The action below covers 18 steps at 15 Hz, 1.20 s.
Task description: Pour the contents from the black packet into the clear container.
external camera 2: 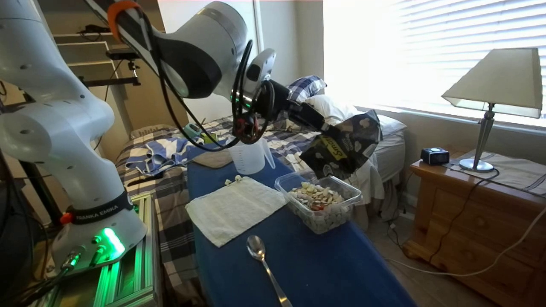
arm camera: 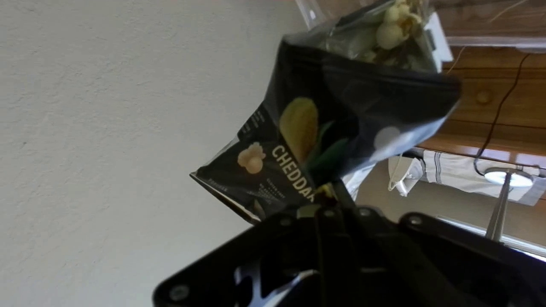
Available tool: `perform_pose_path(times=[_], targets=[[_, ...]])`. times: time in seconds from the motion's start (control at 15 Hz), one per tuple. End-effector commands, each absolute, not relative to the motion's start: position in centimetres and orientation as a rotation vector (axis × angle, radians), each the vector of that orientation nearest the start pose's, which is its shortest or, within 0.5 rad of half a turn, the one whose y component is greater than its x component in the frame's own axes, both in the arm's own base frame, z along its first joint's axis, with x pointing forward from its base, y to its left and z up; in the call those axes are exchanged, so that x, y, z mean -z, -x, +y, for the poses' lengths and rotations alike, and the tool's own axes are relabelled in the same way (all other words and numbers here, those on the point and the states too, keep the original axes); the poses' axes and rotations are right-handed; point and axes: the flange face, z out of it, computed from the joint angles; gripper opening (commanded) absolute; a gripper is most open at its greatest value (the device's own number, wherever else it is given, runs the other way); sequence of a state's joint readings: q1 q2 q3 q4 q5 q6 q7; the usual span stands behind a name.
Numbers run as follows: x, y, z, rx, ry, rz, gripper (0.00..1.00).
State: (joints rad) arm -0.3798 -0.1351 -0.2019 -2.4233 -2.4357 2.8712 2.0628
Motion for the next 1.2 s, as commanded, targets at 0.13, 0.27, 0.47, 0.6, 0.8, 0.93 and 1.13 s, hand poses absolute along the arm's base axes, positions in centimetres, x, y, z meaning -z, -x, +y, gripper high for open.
perform_pose_path(times=[0.13, 0.27, 0.47, 0.6, 0.8, 0.93, 1.13], targets=[[-36.5, -39.3, -22.4, -1.172, -2.133, -0.254, 0.0], [-37.2, -39.9, -21.4, -1.171, -2.108, -0.241, 0.0], [-38.6, -41.1, -18.9, -1.229, -2.1, -0.175, 0.0], [-36.4, -39.2, -20.9, -1.144, -2.136, -0.229, 0.0], [-37.9, -40.6, -18.5, -1.218, -2.113, -0.171, 0.0], [-38.3, -40.5, -18.4, -1.212, -2.095, -0.141, 0.0], [-37.2, -39.1, -20.2, -1.137, -2.053, -0.143, 0.0]])
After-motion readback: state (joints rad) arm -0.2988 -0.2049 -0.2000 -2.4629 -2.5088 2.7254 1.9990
